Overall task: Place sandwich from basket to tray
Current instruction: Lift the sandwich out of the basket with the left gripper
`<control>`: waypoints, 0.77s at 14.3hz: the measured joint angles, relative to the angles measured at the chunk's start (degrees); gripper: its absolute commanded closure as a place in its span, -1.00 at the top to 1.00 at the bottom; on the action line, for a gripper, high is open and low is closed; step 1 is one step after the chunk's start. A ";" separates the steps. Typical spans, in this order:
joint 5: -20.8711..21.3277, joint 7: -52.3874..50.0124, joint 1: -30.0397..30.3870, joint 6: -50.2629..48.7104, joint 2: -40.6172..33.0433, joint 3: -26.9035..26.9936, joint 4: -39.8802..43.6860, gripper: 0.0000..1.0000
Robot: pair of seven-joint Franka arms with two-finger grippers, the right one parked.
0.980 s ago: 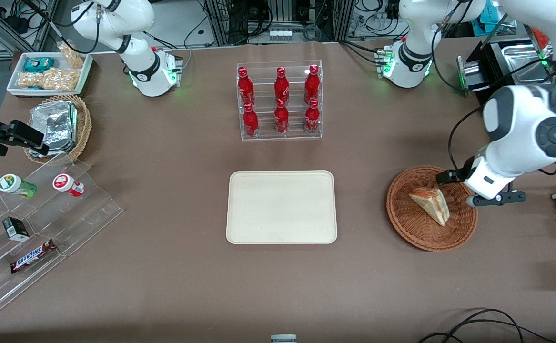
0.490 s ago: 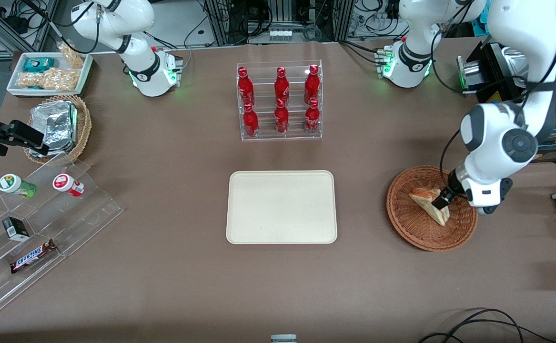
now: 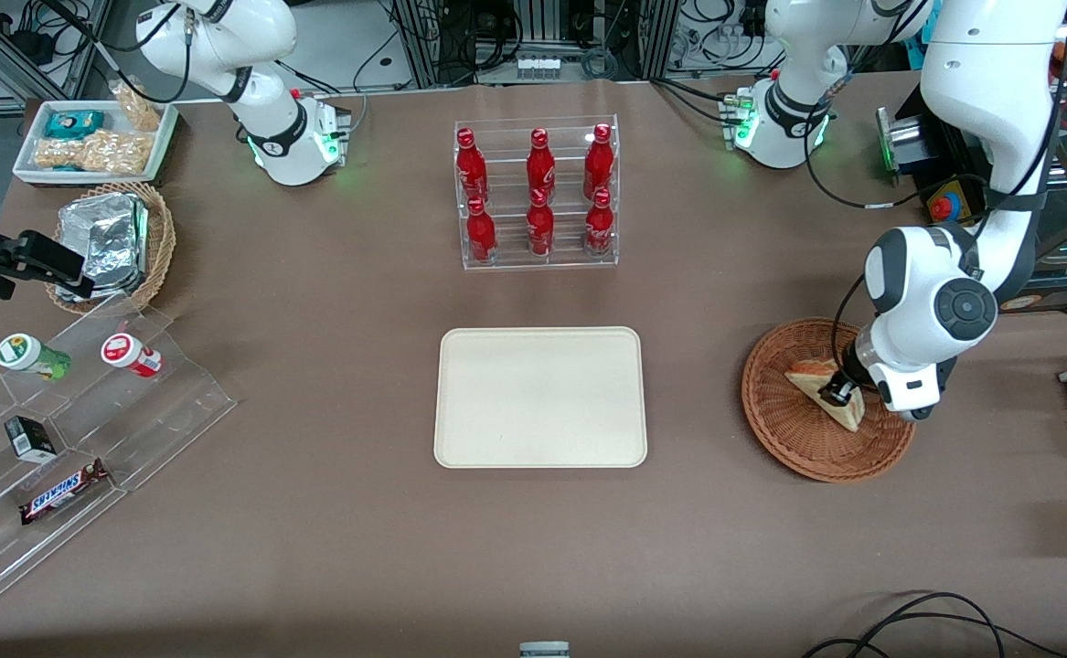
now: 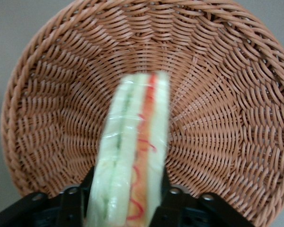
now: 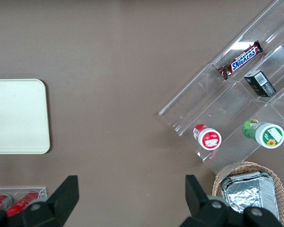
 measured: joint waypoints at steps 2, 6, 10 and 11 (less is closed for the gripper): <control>0.02 0.05 -0.08 -11.24 -0.24 -0.15 5.51 -0.96; 0.00 1.14 -2.08 -29.73 -0.31 -0.96 18.91 -0.99; 0.01 2.03 -7.28 -27.97 3.93 -5.18 22.96 -0.89; 0.02 3.35 -8.99 -26.75 6.00 -6.03 24.58 -0.87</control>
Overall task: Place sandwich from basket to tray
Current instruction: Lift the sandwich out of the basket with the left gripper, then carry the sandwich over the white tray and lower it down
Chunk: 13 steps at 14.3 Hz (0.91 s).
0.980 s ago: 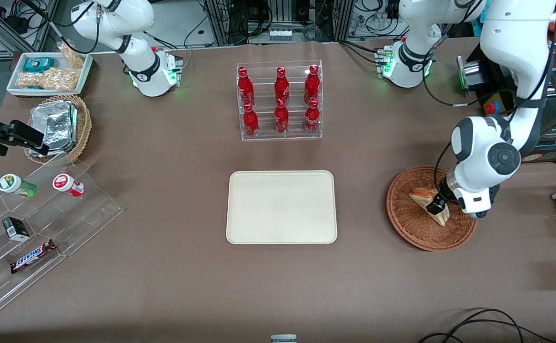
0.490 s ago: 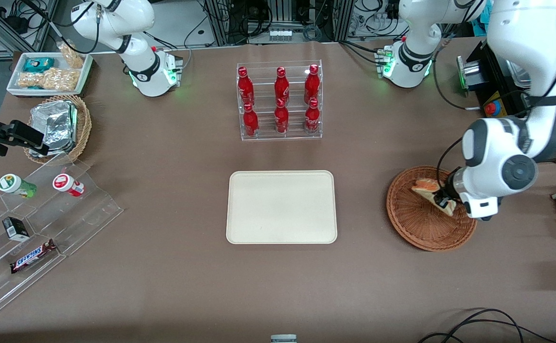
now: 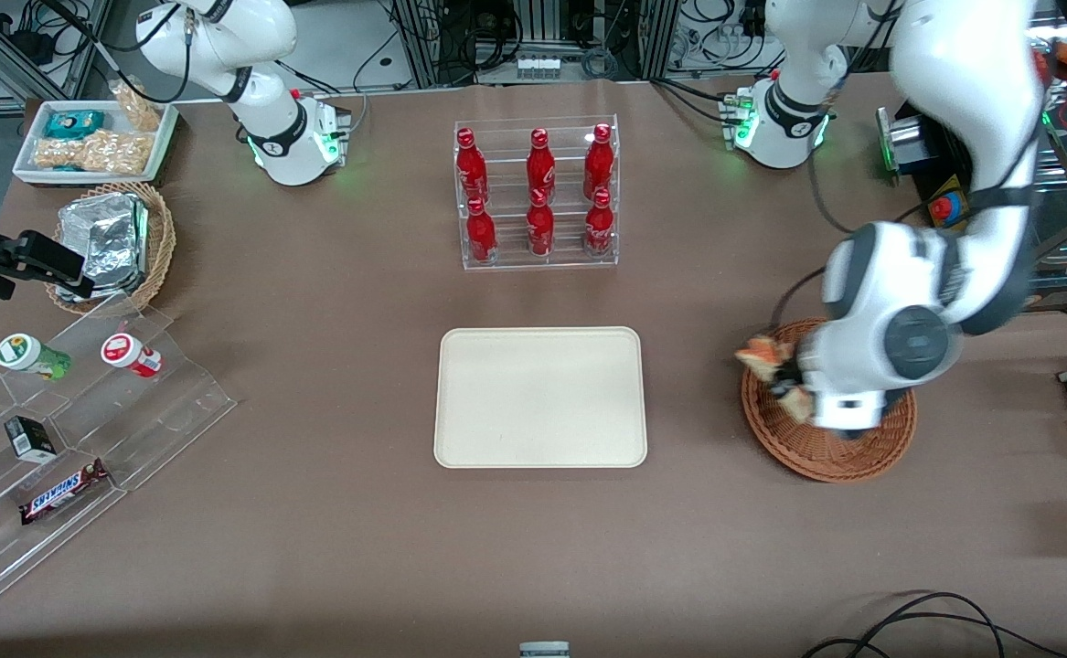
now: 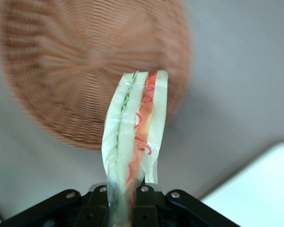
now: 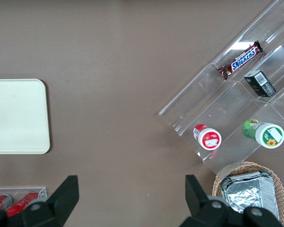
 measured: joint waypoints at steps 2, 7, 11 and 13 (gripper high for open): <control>0.00 3.27 -4.13 2.66 4.29 -0.56 3.74 -0.91; 0.03 5.06 -15.89 9.96 12.31 -0.76 10.59 -0.93; 0.58 5.25 -22.51 18.45 16.27 -0.70 11.56 -0.93; 0.77 5.31 -24.26 19.48 18.43 -0.68 13.70 -0.93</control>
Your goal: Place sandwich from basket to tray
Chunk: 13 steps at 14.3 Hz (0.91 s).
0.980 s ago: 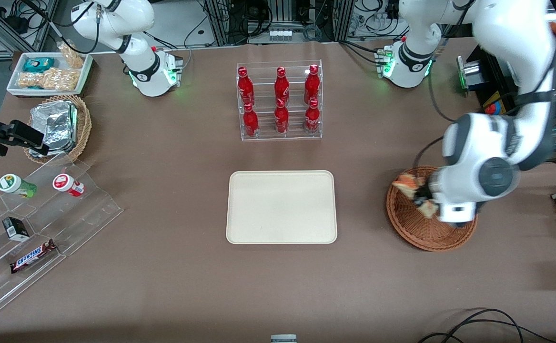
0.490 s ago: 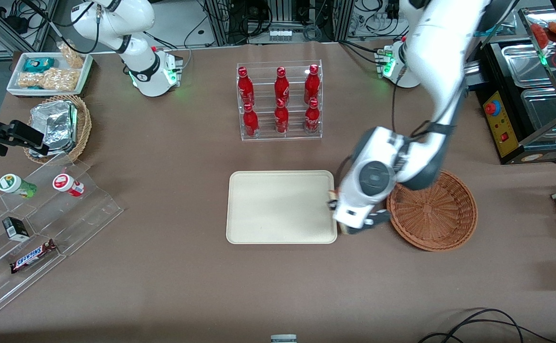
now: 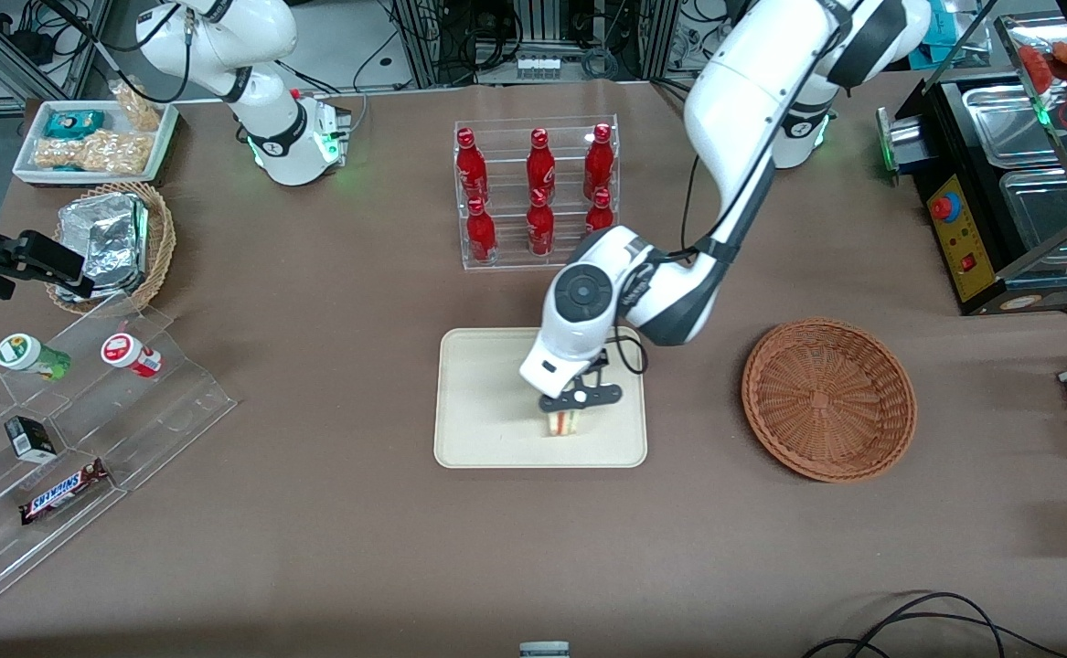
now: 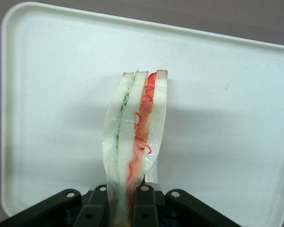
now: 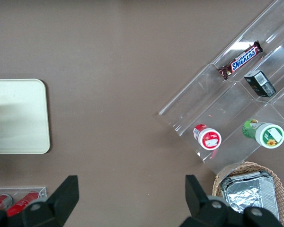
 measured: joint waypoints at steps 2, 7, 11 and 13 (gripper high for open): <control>0.08 0.31 -0.71 0.04 2.52 0.01 3.01 -0.59; 0.10 0.61 -1.02 0.04 4.21 0.03 5.25 1.00; 0.10 0.60 -0.93 -3.81 0.18 0.43 6.55 1.00; 0.14 0.60 -0.65 -9.66 -4.69 0.93 6.72 1.00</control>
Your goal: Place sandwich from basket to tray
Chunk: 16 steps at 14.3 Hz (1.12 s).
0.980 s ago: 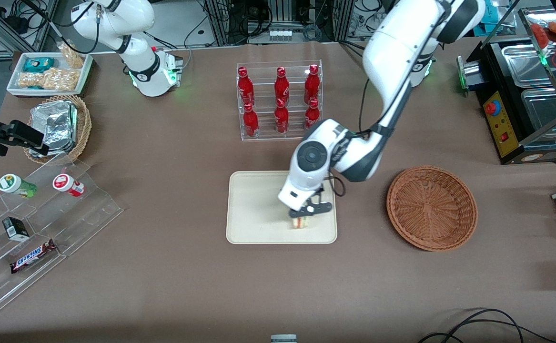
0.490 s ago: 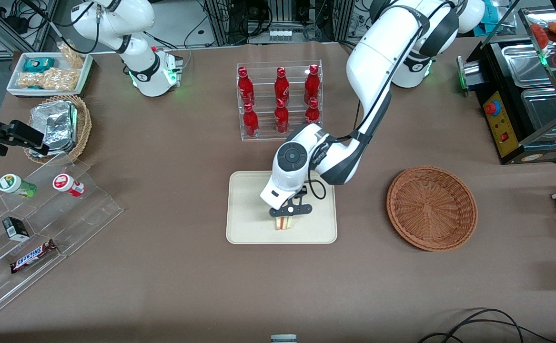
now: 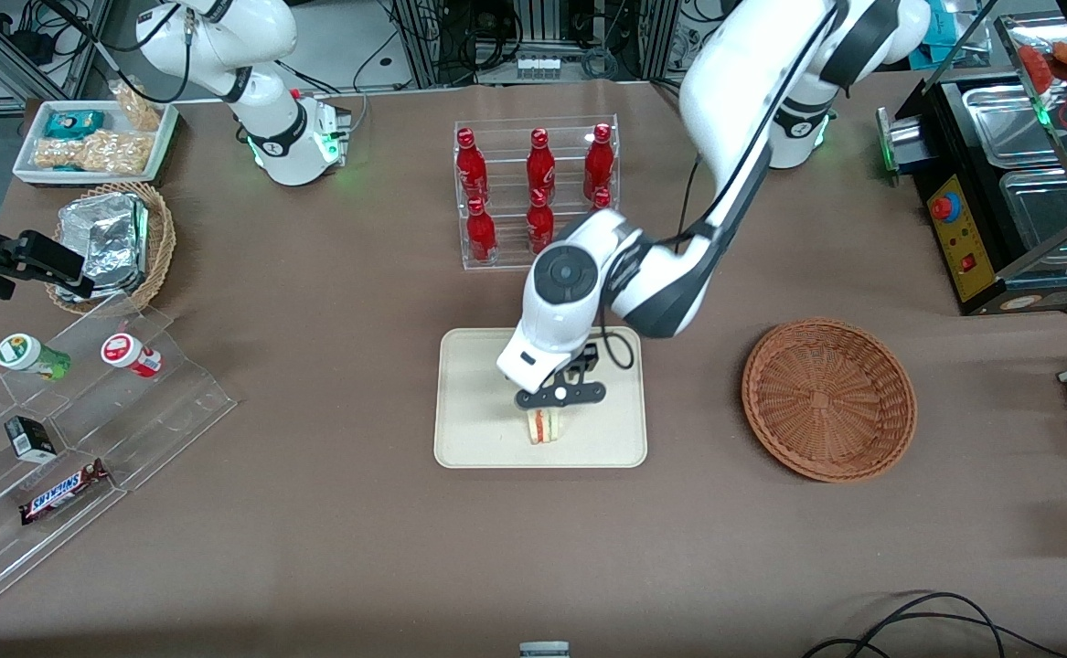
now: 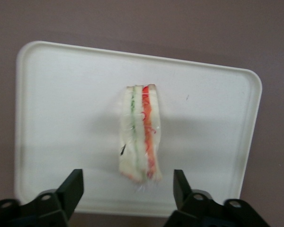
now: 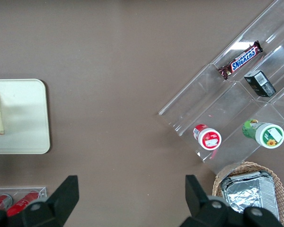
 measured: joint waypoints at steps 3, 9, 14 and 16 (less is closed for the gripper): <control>0.43 0.01 1.12 -8.91 -8.21 1.11 -0.76 1.00; 0.54 0.58 2.26 -11.41 -16.49 8.87 -13.22 1.00; 0.54 15.57 10.02 -14.23 -24.84 10.35 -21.76 1.00; 0.54 23.04 13.91 -19.75 -28.60 10.48 -22.86 1.00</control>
